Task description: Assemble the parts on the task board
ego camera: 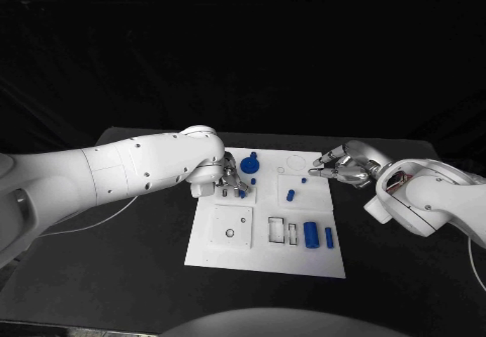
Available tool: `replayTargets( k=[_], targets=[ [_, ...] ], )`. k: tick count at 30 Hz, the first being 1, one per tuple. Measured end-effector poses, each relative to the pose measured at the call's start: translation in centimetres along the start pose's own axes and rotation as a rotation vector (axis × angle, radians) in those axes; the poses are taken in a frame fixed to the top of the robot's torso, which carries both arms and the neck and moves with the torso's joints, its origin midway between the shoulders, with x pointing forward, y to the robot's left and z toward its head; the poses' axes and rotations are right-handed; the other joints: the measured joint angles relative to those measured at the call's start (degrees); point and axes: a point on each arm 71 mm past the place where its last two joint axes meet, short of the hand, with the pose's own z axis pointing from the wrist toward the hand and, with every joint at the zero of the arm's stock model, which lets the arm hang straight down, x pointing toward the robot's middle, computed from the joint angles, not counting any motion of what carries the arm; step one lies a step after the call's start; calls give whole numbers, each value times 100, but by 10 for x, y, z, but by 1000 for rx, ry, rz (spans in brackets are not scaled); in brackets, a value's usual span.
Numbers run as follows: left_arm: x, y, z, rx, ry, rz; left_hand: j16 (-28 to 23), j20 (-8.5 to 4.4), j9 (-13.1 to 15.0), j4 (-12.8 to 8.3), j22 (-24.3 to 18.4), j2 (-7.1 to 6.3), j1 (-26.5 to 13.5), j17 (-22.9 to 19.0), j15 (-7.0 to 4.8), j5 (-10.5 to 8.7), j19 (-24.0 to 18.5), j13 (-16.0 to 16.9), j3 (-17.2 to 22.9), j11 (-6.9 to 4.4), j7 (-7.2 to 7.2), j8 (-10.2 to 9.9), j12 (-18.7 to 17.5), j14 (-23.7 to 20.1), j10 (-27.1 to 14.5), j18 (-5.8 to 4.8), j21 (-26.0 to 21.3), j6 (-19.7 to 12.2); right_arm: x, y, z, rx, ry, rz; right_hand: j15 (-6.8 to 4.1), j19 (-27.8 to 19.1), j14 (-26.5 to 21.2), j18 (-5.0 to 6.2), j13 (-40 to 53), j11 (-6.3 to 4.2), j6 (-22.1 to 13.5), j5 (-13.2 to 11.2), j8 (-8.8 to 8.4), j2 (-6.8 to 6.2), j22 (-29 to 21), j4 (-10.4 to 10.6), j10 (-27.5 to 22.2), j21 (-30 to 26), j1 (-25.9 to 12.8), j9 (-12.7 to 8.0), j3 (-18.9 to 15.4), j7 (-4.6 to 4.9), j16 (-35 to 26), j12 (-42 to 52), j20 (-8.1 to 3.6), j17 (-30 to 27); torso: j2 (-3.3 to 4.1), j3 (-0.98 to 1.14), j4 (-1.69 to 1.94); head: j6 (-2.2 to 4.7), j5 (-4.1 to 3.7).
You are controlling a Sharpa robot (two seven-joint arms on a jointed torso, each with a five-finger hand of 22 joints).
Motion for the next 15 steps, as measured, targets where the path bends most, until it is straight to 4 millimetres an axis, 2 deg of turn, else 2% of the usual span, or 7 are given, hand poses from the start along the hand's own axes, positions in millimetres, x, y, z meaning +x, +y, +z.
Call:
replayTargets(
  k=[8, 13, 15],
  targets=[
    [-1, 1, 1, -4, -4, 4, 0, 0, 68, 1, 0, 27, 183, -1, -21, 174, 0, 0, 83, 0, 0, -76, 0, -21, 0, 0, 0, 0, 0, 0, 0, 2, 0, 0, 0, 0, 0, 0, 0, 0, 0, 0, 0, 0, 0, 10, 0, 0, 0, 0, -10, 0, 0, 0, 0, -1, 2, -1, -1, -14, -3],
    [-1, 1, 1, -6, -4, 5, 0, -42, 150, -1, 0, -35, 495, -1, -50, 661, 0, 10, 273, -42, -41, -126, 0, -10, 1, 0, 0, 43, 0, -1, -1, 5, 0, 0, 0, 0, 0, 0, -1, 0, 0, 0, 0, 0, -1, 16, 0, 0, 0, 0, -16, 0, 0, 0, 0, -1, 2, 2, -1, -26, -11],
    [-2, 2, 1, -6, -4, 4, 0, -42, 184, -6, 0, -115, 652, -1, -61, 945, 0, 14, 359, -42, -62, -156, 0, -21, 1, 0, 0, 64, 0, -1, -1, 6, -1, 0, 0, 0, 0, 0, -1, 0, 0, 0, 0, 0, -1, 16, 0, 0, 0, 0, -16, 0, 0, 0, 0, -1, 2, 2, -1, -27, -12]
  ],
)
